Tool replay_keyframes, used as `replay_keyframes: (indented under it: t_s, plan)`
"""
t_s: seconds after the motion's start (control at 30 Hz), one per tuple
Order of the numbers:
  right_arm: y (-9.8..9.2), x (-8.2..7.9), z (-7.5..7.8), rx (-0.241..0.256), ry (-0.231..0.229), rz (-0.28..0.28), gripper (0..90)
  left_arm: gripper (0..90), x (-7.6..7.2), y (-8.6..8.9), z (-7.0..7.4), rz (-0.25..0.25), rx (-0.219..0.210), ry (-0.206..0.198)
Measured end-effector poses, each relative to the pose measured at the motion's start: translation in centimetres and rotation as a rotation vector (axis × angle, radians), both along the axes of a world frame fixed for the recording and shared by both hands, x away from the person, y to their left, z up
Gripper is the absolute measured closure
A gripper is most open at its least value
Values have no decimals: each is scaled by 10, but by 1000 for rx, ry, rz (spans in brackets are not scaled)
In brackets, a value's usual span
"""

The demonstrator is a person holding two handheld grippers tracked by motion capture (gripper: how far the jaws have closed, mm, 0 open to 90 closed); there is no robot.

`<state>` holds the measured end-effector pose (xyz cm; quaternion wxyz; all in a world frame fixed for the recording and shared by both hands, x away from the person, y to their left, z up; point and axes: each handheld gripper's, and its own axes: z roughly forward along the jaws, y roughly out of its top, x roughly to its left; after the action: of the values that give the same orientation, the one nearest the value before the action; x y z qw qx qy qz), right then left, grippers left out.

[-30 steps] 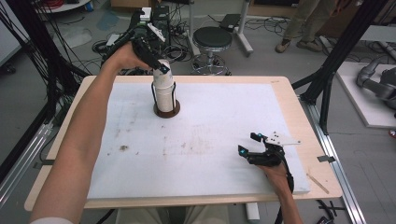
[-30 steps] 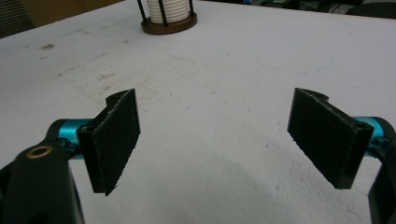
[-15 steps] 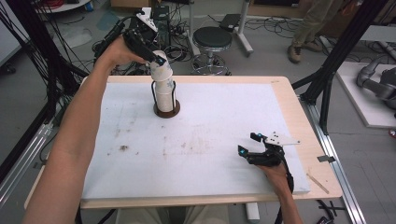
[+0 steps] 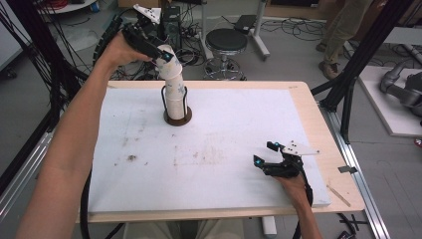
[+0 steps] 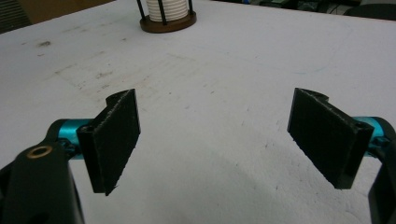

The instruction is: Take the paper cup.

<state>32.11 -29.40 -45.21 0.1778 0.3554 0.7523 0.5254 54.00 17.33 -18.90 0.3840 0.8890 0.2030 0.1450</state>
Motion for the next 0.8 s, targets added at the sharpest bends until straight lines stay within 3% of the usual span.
replay_keyframes:
  t_s: [0.07,0.27,0.43,0.47,0.8]
  plan:
    - [0,0,0,0,1,0,173,372,-1,0,1,2,3,-9]
    - [0,0,0,-1,1,0,173,372,-9,4,11,4,-46,-27]
    - [0,0,0,-1,5,2,173,371,-23,7,22,-3,-74,-46]
    - [0,0,0,0,4,2,173,371,-29,8,26,-6,-96,-59]
    - [0,0,0,0,1,-1,173,371,-63,26,17,-10,-181,-74]
